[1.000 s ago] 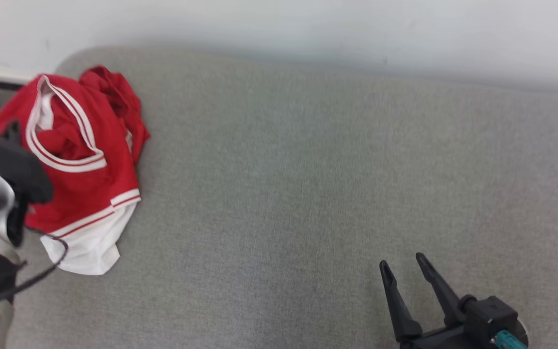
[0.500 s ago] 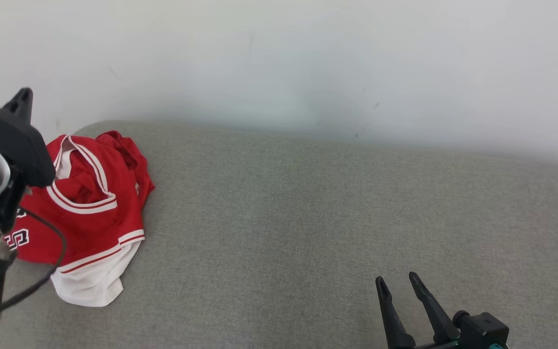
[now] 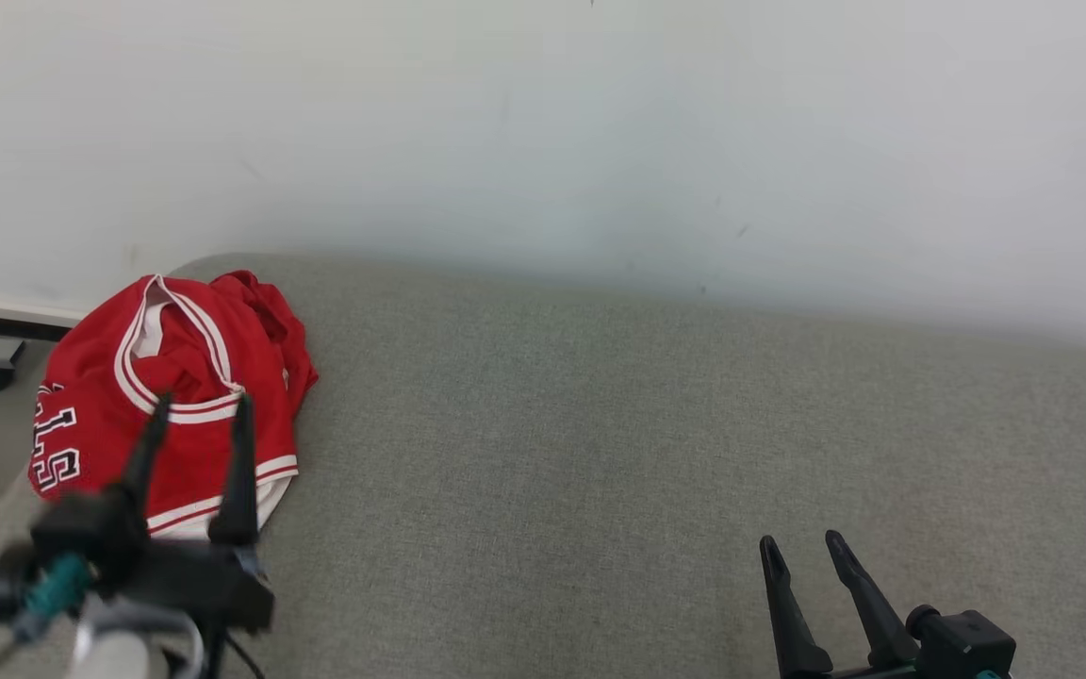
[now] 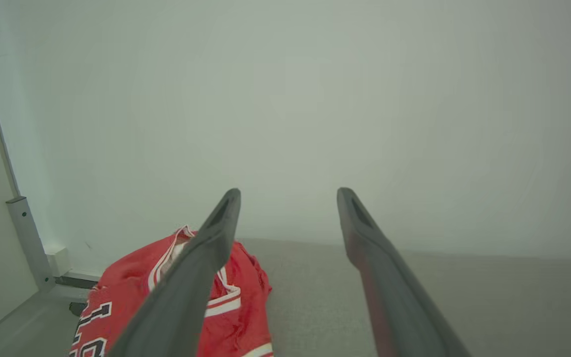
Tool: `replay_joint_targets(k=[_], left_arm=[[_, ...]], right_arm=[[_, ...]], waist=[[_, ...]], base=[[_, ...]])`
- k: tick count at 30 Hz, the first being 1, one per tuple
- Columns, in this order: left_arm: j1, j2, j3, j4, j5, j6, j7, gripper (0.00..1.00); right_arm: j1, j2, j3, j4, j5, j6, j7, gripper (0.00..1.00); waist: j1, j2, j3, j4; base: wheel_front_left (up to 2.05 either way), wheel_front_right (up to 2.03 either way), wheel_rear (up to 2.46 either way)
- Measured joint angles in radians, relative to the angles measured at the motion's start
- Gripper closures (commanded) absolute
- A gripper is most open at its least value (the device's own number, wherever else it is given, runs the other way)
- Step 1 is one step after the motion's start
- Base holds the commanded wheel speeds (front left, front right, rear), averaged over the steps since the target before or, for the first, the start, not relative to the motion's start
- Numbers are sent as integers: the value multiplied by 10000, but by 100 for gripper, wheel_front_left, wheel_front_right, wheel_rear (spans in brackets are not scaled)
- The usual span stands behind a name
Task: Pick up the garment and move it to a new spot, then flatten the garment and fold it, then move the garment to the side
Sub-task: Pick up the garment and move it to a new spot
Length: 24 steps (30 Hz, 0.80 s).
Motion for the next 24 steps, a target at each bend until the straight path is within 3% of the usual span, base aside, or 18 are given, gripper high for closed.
replay_joint_targets(k=[4, 10, 18, 24], left_arm=[[1617, -510, -123, -779, 320, 86, -199, 0], [4188, -1511, 629, -2477, 861, 56, -224, 0], [5619, -1854, 1028, -2991, 2288, 148, -224, 0], [5878, -2011, 1252, -2660, 2523, 59, -224, 0]], right_arm=[[26, 10, -148, 0, -33, 0, 0, 0], [83, 13, -255, 59, -125, 0, 75, 0], [187, 8, -884, 495, -293, 0, -176, 0], [204, 8, -1026, 936, -359, 0, -311, 0]], waist=[[0, 1, -202, -70], [0, 1, -399, -642], [1, 2, -470, -1624], [2, 2, -537, -2094]], base=[[0, 0, 0], [0, 0, 0], [0, 0, 0], [0, 0, 0]])
